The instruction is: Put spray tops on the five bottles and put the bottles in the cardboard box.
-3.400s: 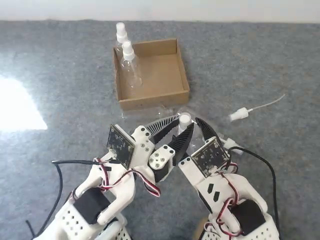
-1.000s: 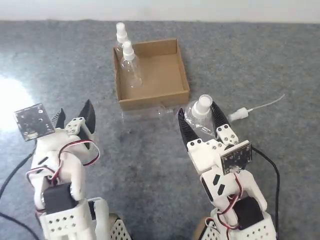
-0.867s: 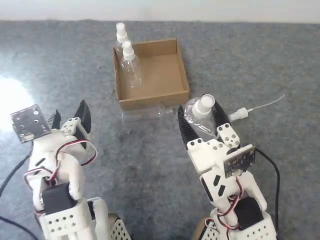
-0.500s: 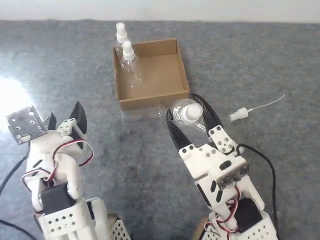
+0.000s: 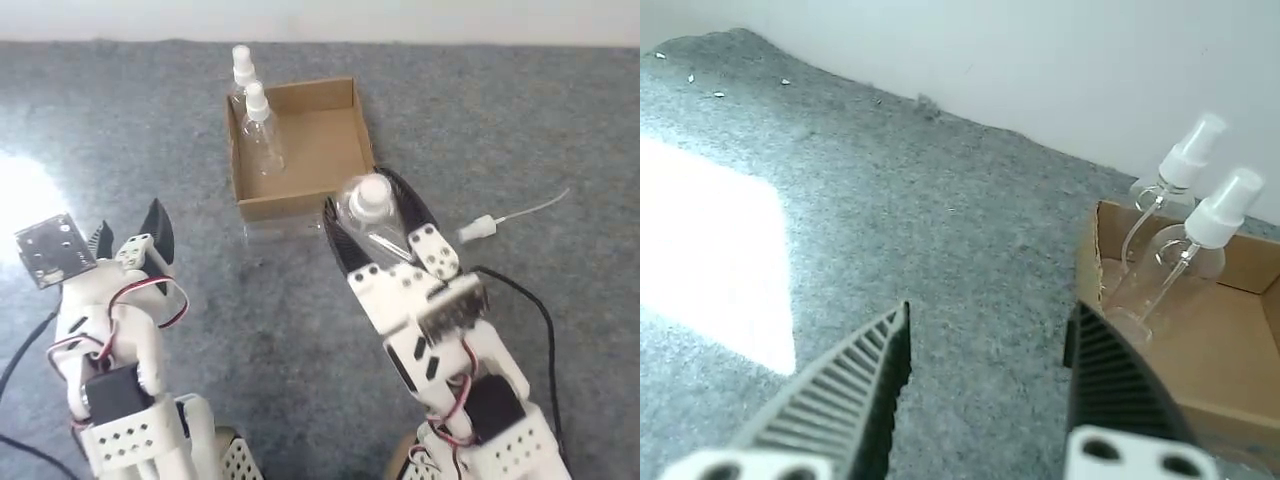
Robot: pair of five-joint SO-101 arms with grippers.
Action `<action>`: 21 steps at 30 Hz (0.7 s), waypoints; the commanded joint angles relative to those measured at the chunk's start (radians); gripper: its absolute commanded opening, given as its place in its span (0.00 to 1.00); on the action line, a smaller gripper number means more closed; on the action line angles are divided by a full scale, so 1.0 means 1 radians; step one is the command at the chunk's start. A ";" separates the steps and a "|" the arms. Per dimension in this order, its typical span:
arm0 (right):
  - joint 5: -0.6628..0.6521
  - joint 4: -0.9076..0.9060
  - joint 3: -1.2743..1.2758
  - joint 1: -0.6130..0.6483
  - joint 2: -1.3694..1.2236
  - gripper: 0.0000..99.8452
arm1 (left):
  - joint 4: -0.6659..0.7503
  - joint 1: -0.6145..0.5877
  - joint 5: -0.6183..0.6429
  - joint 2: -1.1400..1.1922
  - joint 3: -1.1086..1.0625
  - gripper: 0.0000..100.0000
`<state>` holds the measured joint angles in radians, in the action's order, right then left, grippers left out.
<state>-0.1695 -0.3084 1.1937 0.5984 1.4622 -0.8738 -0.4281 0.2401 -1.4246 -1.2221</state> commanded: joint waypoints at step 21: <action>-0.006 0.533 -0.488 -0.077 -1.082 0.10 | 0.025 -0.005 0.012 -0.012 0.008 0.23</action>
<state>-0.1695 0.1642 0.8684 0.5662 0.5155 -0.8738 -0.4281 0.2417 -1.4246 -1.2221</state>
